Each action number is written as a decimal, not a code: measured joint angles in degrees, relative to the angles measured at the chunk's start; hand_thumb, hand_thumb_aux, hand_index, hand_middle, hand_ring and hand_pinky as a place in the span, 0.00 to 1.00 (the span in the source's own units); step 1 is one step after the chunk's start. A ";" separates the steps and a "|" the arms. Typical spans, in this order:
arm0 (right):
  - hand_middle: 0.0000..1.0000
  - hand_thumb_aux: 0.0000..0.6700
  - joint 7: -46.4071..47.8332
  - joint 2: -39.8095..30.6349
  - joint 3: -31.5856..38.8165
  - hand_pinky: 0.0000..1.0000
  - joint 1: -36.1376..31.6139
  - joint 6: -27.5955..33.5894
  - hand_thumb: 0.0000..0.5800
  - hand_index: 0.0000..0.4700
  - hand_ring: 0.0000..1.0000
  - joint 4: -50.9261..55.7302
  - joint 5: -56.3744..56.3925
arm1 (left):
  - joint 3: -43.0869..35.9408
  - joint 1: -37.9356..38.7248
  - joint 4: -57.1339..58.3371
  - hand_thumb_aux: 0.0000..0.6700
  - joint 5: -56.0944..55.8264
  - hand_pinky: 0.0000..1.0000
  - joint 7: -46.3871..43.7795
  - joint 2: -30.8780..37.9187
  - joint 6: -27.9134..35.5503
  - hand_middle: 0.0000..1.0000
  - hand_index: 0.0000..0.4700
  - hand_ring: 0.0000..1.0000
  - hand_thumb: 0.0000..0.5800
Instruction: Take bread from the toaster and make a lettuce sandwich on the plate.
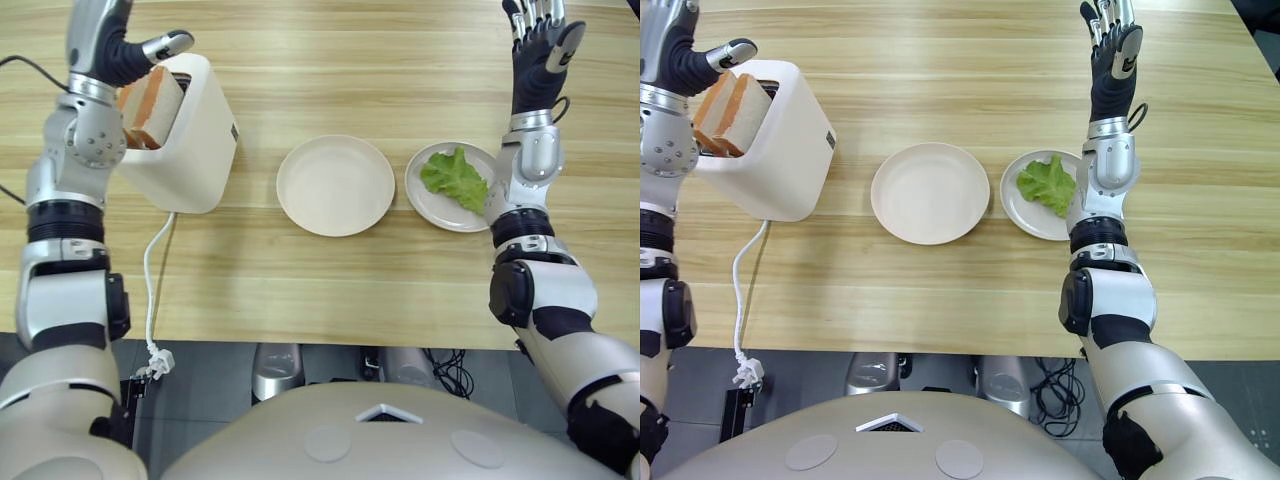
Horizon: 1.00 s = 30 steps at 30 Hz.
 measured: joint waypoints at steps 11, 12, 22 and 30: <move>0.00 0.00 -0.15 -0.37 0.48 0.00 0.78 0.00 0.00 0.00 0.00 -1.49 -0.04 | -6.26 0.83 4.73 0.00 4.06 0.00 -2.67 4.38 14.60 0.00 0.00 0.00 0.00; 0.00 0.00 -0.16 -0.48 0.48 0.00 0.84 0.00 0.00 0.00 0.00 -1.54 -0.04 | -6.82 0.58 6.49 0.00 3.88 0.00 -2.99 4.47 15.35 0.00 0.00 0.00 0.00; 0.00 0.00 -0.17 -0.50 0.99 0.00 1.10 0.01 0.00 0.00 0.00 -2.78 -0.07 | -8.55 -1.72 12.82 0.00 1.67 0.00 -3.12 5.12 17.51 0.00 0.00 0.00 0.00; 0.00 0.00 -0.25 -0.73 1.05 0.00 1.39 0.01 0.00 0.00 0.00 -2.95 -0.15 | -10.86 -1.73 13.22 0.00 1.35 0.00 -4.25 6.24 18.68 0.00 0.00 0.00 0.00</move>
